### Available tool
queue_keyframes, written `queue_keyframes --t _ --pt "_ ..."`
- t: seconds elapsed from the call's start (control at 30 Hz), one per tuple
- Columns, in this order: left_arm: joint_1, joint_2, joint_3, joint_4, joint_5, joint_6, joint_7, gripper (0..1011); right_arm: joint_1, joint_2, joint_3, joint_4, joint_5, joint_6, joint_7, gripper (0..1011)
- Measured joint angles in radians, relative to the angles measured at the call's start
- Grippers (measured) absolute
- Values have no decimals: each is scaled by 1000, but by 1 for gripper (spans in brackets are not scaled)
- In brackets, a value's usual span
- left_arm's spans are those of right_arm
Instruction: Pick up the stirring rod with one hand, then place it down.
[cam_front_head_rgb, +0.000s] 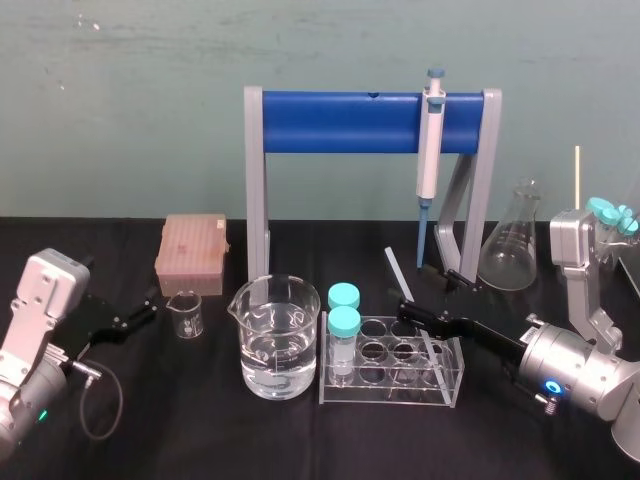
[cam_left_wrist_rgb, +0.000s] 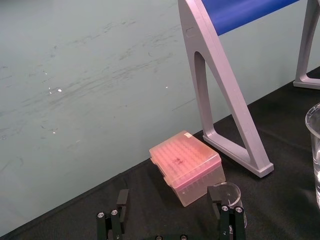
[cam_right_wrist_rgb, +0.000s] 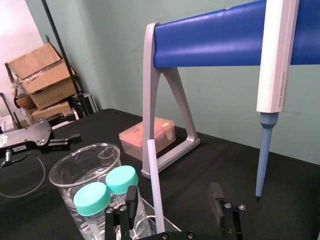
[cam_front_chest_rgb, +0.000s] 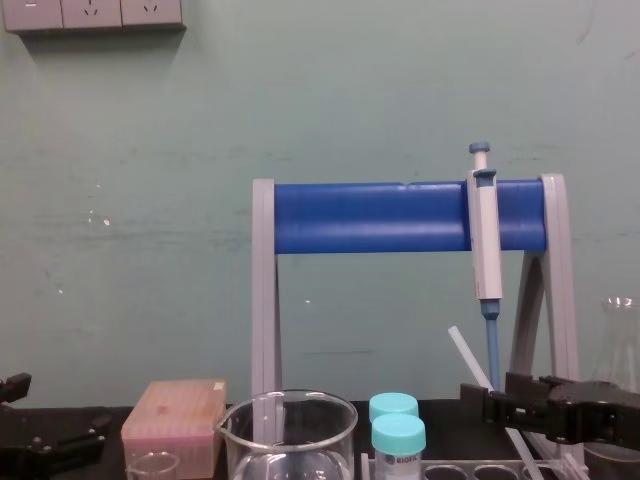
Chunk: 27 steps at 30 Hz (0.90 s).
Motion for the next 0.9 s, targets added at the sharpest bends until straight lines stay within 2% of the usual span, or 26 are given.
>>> queue_keyframes --t 0.1,0.13,0.17,0.3,0.33,0.37,0.47,0.57,0.67,0.7,0.77,0.87,0.9 --pt "0 0 0 0 0 0 0 1000 0 0 0 0 0 0 0 869" --pt "0 0 0 0 0 0 0 1000 0 0 0 0 0 0 0 818" --pt "0 0 0 0 0 0 0 1000 0 0 0 0 1 0 0 818" --pt "0 0 0 0 0 0 0 1000 0 0 0 0 1 0 1 670" --pt "0 0 0 0 0 0 0 1000 0 0 0 0 1 0 1 670" --pt "0 0 0 0 0 0 0 1000 0 0 0 0 1 0 1 609" --pt "0 0 0 0 0 0 0 1000 0 0 0 0 1 0 1 550" --pt "0 0 0 0 0 0 0 1000 0 0 0 0 1 0 1 403" --pt "0 0 0 0 0 0 0 1000 0 0 0 0 1 0 2 342" --pt "0 0 0 0 0 0 0 1000 0 0 0 0 1 0 2 281" --pt "0 0 0 0 0 0 0 1000 0 0 0 0 1 0 2 249" --pt "0 0 0 0 0 0 0 1000 0 0 0 0 1 0 2 127" --pt "0 0 0 0 0 0 0 1000 0 0 0 0 1 0 2 127"
